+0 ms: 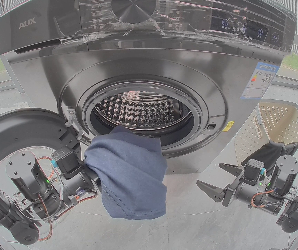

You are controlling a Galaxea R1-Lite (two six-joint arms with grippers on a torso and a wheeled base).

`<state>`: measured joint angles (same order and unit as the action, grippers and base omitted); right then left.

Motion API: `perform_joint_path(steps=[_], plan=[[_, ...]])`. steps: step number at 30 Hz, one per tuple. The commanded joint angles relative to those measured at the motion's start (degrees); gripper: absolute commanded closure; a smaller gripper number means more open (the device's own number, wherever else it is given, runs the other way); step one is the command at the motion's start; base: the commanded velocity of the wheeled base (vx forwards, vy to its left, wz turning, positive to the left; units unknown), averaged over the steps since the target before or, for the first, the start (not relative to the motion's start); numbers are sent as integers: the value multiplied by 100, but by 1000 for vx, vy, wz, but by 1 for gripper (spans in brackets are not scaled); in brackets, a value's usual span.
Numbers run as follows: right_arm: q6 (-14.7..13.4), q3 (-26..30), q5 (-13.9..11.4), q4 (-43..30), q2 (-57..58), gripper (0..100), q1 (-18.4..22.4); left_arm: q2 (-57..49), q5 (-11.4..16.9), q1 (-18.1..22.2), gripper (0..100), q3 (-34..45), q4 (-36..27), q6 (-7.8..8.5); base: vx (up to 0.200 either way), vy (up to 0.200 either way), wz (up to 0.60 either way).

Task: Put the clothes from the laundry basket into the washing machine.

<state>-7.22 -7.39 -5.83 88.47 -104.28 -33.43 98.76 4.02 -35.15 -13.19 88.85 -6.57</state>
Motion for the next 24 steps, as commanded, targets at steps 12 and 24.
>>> perform_joint_path(steps=[12,24], plan=[[1,62,11,4,-14,0,-94,162,-24,-168,100,9,1,33,100,0,0],[-8,97,55,13,-5,0,-314,302,-350,-643,100,-52,10,33,0,0,0]])
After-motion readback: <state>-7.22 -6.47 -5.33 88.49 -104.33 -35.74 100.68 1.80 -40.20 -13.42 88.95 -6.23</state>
